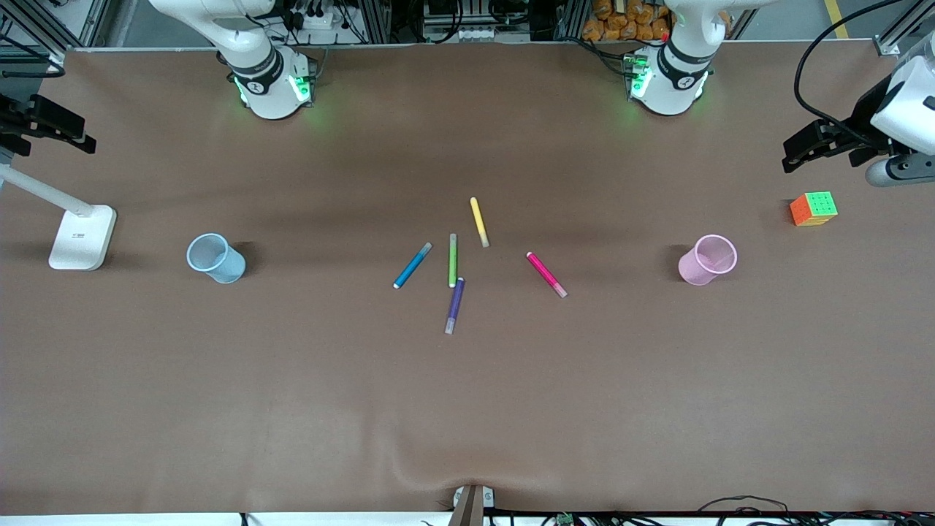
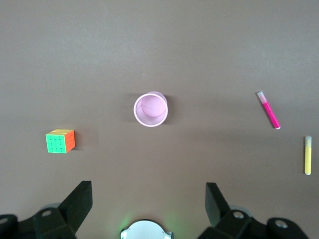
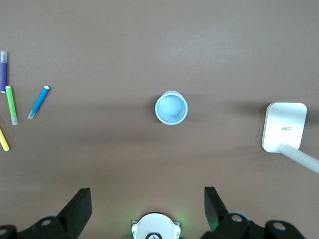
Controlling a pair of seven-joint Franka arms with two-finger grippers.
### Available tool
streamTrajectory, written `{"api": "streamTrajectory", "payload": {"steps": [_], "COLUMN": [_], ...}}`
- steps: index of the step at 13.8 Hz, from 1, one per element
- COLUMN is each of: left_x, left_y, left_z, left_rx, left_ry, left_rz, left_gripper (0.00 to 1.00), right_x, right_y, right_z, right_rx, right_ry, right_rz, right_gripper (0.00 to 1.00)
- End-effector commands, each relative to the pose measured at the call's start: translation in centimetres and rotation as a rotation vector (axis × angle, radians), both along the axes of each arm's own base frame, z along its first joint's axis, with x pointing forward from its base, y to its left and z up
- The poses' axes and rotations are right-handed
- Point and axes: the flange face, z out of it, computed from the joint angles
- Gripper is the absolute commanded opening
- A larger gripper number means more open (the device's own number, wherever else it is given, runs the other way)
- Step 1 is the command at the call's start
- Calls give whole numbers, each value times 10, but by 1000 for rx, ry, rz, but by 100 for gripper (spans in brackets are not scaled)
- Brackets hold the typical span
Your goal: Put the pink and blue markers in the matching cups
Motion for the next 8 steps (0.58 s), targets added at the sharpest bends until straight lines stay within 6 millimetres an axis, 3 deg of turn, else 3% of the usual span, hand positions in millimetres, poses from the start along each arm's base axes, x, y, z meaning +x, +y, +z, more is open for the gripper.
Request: {"api": "streamTrajectory", "payload": {"steps": [1, 8], "left_x": [1, 11], "left_y": [2, -5], "left_z": [-2, -26], "left_rx": [-20, -52], "left_ry": [16, 67], "left_rz": [-12, 35], "left_gripper": [100, 100], "right_x": [-1, 2], "right_y": [4, 3], "right_z": [4, -1], "right_rx": [-5, -5], "right_ry": [6, 18], "right_rz": [17, 11], "right_gripper": [100, 100]}}
